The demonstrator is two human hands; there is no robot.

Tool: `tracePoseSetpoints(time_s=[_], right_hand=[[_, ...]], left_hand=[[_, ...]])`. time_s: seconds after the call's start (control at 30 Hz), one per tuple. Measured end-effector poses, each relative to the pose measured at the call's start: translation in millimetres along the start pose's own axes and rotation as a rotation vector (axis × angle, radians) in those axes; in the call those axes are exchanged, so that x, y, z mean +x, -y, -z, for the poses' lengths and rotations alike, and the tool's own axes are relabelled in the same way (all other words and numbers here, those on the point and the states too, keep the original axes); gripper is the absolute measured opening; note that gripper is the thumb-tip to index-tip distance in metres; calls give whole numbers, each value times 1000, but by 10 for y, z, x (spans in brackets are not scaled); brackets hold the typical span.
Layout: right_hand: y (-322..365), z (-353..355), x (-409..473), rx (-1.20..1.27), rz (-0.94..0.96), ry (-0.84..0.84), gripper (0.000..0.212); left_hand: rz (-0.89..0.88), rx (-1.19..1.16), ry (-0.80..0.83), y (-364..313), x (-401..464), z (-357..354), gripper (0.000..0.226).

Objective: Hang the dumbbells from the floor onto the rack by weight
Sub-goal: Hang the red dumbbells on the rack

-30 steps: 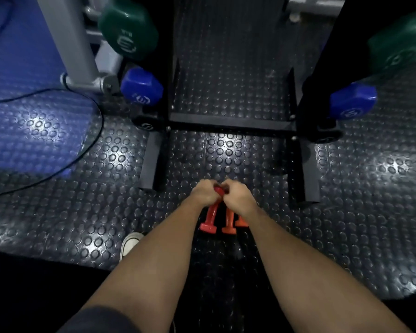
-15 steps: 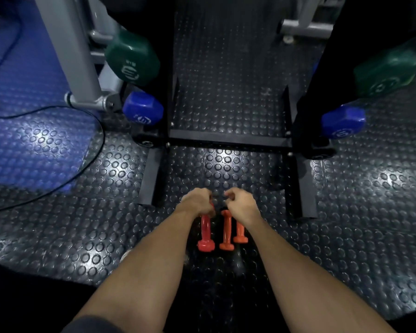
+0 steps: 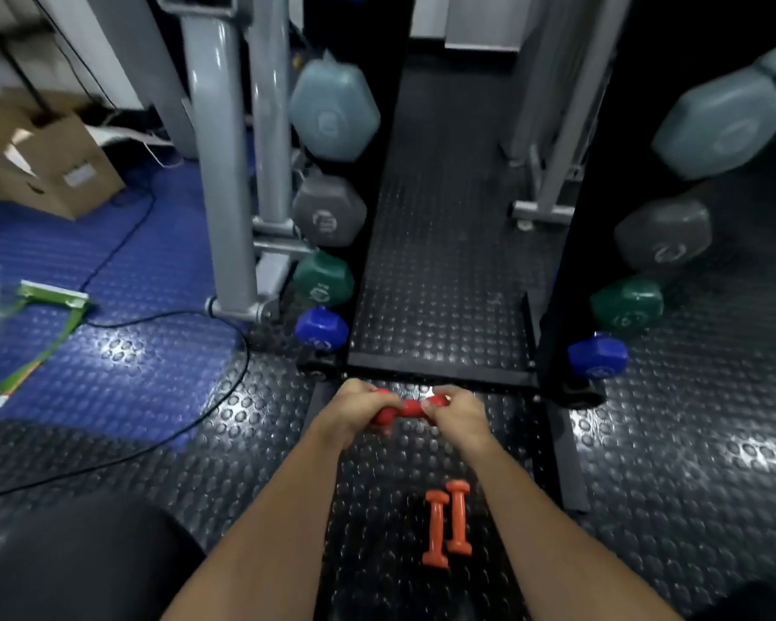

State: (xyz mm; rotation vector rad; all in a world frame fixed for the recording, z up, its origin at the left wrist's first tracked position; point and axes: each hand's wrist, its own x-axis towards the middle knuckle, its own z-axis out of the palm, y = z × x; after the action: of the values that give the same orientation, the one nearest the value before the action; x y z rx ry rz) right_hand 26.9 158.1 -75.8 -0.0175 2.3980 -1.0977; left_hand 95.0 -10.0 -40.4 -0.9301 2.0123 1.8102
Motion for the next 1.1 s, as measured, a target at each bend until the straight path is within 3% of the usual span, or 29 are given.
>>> tracePoseSetpoints(time_s=[0.17,0.3,0.43,0.8,1.1], right_hand=[[638,527,57,116,93,-139,54],[1150,987,63,181,211,-171,50],[1638,1450,-68,174,409,-195,53],[3274,2563,-1237,133,1013,-382,51],[4362,3048,-1995,257,1256,-412,57]], left_hand=[[-102,-306,67,-501,-272,79,33],[-241,-477,162,-973,-604,203,44],[-434,-430,143,-1397,-998,266,50],[-861,-435,18,-2616,-2221,591,38],[-1198,-456,-139,-3530,-2886,835,41]])
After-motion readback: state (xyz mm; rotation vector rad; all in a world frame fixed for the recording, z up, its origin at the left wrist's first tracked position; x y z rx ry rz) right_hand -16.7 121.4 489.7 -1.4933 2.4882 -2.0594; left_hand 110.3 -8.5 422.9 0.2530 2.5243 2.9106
